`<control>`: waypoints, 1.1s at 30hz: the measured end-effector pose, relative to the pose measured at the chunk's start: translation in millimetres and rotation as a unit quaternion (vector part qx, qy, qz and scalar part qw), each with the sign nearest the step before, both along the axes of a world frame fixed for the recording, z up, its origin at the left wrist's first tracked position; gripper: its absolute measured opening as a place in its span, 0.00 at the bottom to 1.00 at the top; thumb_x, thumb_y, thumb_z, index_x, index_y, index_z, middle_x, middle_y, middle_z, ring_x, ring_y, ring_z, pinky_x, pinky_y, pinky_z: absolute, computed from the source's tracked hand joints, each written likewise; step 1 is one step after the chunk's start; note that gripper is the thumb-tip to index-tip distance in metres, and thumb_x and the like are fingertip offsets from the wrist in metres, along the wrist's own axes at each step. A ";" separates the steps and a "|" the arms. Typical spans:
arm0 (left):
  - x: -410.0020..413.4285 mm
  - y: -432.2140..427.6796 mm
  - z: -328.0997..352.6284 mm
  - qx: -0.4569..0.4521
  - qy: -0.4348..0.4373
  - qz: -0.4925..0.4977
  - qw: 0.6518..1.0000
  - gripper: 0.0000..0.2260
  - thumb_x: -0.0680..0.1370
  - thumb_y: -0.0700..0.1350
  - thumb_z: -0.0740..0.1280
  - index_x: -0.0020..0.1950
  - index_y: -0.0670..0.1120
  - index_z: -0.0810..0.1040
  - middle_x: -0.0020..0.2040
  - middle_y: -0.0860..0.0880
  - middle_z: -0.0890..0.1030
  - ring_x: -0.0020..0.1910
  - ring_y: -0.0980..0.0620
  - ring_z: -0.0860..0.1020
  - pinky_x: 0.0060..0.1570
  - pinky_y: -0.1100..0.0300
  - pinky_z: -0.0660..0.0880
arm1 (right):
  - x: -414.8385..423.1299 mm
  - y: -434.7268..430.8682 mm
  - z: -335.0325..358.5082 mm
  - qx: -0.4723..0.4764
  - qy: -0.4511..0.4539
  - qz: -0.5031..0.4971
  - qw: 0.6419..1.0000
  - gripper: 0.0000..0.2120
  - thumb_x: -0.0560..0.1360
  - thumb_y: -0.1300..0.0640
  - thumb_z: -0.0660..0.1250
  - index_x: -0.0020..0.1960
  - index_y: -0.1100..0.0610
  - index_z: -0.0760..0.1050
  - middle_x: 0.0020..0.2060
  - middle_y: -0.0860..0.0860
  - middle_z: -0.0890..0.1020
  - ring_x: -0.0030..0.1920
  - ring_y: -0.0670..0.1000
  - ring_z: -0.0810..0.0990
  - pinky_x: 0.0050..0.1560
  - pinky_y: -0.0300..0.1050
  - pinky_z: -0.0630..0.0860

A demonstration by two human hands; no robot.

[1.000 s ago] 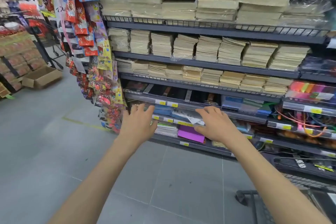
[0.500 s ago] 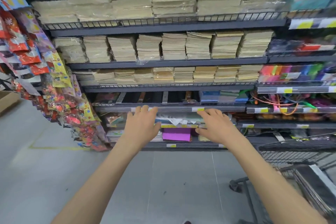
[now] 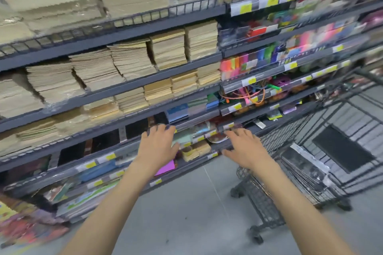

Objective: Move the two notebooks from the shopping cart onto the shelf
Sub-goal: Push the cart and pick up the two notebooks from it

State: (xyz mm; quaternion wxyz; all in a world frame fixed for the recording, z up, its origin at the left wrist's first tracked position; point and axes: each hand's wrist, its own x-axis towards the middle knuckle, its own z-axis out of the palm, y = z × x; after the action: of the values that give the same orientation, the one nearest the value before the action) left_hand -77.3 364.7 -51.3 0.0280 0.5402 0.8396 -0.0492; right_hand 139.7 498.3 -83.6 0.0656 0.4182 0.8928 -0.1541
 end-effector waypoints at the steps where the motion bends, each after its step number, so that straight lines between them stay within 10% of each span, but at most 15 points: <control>1: 4.1 15.4 -3.6 -0.006 -0.003 -0.020 1.000 0.24 0.81 0.56 0.60 0.76 0.50 0.65 0.72 0.45 0.71 0.71 0.42 0.68 0.65 0.44 0.69 | 10.1 6.1 -5.1 -0.006 0.000 -0.023 1.000 0.31 0.80 0.40 0.62 0.78 0.51 0.59 0.74 0.55 0.66 0.76 0.59 0.60 0.73 0.59 0.62; 15: 58.3 216.8 -57.7 -0.066 -0.018 -0.300 0.951 0.22 0.81 0.55 0.59 0.73 0.50 0.67 0.68 0.46 0.74 0.67 0.42 0.72 0.59 0.48 0.72 | 87.8 65.0 -47.3 -0.078 -0.020 -0.316 0.946 0.32 0.80 0.44 0.64 0.80 0.49 0.57 0.77 0.56 0.62 0.78 0.59 0.59 0.76 0.62 0.56; 33: 141.0 398.0 -135.2 -0.187 0.056 -0.596 0.779 0.21 0.82 0.53 0.58 0.73 0.48 0.67 0.67 0.44 0.74 0.67 0.40 0.71 0.61 0.45 0.69 | 83.9 96.6 -133.5 -0.131 0.010 -0.594 0.793 0.29 0.79 0.41 0.63 0.76 0.53 0.64 0.77 0.57 0.62 0.78 0.61 0.59 0.73 0.63 0.65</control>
State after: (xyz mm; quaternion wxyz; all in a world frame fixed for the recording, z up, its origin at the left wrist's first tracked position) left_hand 63.6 762.7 -186.5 0.0469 0.9130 0.3249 -0.2424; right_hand 223.6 594.9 -217.1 0.0066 0.8522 0.4403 -0.2826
